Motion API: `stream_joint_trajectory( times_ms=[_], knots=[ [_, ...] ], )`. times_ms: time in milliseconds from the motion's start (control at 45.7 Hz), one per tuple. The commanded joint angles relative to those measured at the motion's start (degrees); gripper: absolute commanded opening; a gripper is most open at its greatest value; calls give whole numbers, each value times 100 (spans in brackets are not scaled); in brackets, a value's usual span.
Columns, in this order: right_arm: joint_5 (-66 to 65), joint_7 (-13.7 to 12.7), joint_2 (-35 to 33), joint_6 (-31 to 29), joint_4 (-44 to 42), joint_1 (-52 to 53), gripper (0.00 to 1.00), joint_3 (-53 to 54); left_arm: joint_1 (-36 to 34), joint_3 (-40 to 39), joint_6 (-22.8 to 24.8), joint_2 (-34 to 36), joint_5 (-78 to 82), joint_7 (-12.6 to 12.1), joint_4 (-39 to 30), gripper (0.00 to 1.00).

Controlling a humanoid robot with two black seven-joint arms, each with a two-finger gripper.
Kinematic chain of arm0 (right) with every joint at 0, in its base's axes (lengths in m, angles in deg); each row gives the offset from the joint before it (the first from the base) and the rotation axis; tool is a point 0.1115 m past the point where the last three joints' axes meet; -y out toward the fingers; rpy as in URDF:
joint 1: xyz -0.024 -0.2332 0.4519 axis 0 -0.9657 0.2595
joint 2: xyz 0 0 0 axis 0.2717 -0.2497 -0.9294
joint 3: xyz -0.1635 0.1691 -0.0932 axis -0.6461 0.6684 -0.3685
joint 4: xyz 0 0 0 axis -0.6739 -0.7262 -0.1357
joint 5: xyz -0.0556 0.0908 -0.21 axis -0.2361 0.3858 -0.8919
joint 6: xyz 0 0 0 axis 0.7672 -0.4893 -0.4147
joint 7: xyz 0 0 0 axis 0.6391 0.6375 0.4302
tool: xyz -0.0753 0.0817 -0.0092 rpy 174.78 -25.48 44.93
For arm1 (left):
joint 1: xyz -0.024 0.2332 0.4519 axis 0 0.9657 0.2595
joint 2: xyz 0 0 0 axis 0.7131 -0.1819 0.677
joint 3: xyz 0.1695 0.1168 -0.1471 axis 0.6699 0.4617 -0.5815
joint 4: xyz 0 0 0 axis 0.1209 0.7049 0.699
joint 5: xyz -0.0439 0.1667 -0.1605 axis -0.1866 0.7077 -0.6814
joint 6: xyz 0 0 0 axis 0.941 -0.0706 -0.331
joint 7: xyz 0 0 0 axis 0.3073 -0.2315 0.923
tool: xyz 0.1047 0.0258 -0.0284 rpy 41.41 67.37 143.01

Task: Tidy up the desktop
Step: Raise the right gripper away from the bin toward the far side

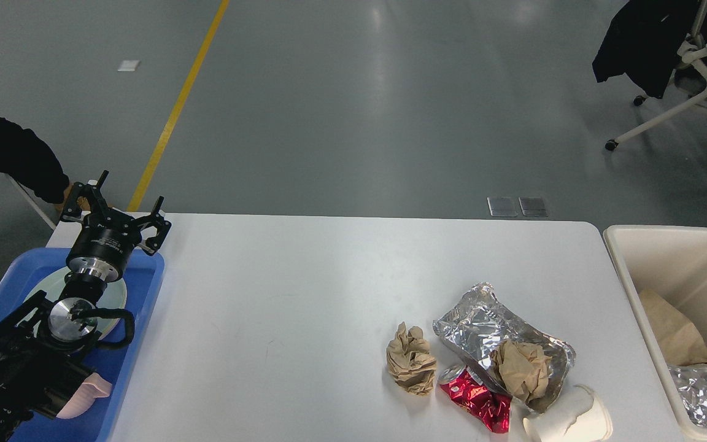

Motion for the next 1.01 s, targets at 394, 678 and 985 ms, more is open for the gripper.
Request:
stream_joint_trajectory(
  times_ms=[394,678,985],
  knots=[
    [18,53,2702,-1346,1813,4286,100,176,0,0,0,0,1,0,0,96],
    [62,44,2851,-1346,2042,4515,100,810,0,0,0,0,1,0,0,96],
    [44,26,2799,-1346,2016,4243,100,774,0,0,0,0,1,0,0,96]
  ],
)
